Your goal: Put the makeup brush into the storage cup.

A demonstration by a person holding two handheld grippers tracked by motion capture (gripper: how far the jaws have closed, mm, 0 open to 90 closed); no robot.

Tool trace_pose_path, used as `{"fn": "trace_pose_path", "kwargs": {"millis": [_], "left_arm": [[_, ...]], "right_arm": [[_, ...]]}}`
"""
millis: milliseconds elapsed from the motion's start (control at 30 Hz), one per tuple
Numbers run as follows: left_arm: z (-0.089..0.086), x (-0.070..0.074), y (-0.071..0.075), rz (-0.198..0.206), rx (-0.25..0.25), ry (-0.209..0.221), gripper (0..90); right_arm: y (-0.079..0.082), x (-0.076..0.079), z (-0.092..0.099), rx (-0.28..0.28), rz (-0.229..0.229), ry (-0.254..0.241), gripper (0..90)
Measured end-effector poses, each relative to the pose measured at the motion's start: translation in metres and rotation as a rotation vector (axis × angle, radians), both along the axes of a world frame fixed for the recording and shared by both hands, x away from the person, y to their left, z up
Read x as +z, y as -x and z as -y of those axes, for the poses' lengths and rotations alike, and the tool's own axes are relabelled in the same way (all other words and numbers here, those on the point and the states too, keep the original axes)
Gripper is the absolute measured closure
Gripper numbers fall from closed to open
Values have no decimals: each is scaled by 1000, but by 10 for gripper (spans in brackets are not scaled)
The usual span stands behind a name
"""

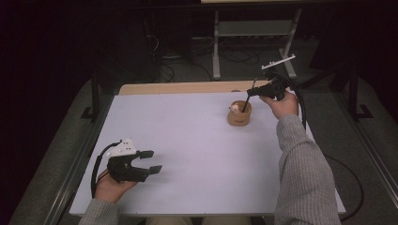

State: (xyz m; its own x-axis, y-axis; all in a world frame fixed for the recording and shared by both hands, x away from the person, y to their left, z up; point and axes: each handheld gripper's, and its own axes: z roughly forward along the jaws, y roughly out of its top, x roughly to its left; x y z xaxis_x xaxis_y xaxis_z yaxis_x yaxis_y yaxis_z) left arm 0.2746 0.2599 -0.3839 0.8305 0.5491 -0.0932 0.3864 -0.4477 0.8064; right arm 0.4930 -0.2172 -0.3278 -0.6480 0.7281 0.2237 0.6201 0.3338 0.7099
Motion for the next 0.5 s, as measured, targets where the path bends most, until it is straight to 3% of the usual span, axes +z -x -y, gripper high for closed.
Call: {"fn": "trace_pose_path", "kwargs": {"millis": [500], "left_arm": [[1, 0, 0, 1, -2, 1, 342]], "right_arm": [[0, -18, -1, 1, -26, -2, 829]]}}
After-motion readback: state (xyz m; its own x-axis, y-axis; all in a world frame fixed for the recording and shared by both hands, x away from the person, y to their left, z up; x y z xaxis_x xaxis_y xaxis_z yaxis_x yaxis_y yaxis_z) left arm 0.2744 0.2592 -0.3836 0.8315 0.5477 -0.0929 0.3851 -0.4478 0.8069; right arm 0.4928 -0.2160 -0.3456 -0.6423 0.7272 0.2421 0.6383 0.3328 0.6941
